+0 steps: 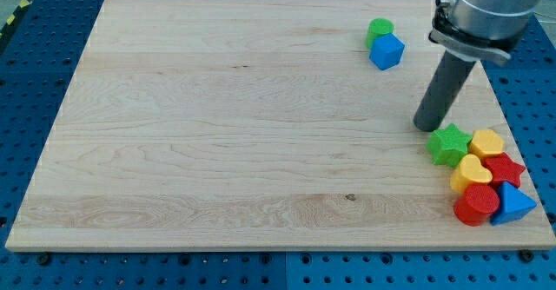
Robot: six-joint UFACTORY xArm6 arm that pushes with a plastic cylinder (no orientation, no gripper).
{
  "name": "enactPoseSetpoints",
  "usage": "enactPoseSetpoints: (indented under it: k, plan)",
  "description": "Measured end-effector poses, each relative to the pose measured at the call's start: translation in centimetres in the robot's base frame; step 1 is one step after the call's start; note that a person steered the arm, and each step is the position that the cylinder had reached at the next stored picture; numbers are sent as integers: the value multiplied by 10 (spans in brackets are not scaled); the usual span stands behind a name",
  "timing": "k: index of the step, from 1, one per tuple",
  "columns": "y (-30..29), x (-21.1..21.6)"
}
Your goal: Move the blue cube to the left side of the red circle
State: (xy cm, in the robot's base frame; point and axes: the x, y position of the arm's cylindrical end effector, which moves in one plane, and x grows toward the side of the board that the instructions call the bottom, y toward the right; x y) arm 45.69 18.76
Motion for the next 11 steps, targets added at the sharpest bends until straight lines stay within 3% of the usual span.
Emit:
enactPoseSetpoints:
  k: [2,3,4,5,6,7,8,9,10,11]
  plan:
    - [64,-92]
    - [46,-121]
    - [-11,-110]
    - [-54,-72]
    - [-49,-71]
    - [-23,-111]
    - [-37,-127]
    - [-75,-103]
    - [-78,-54]
    - [-71,-50]
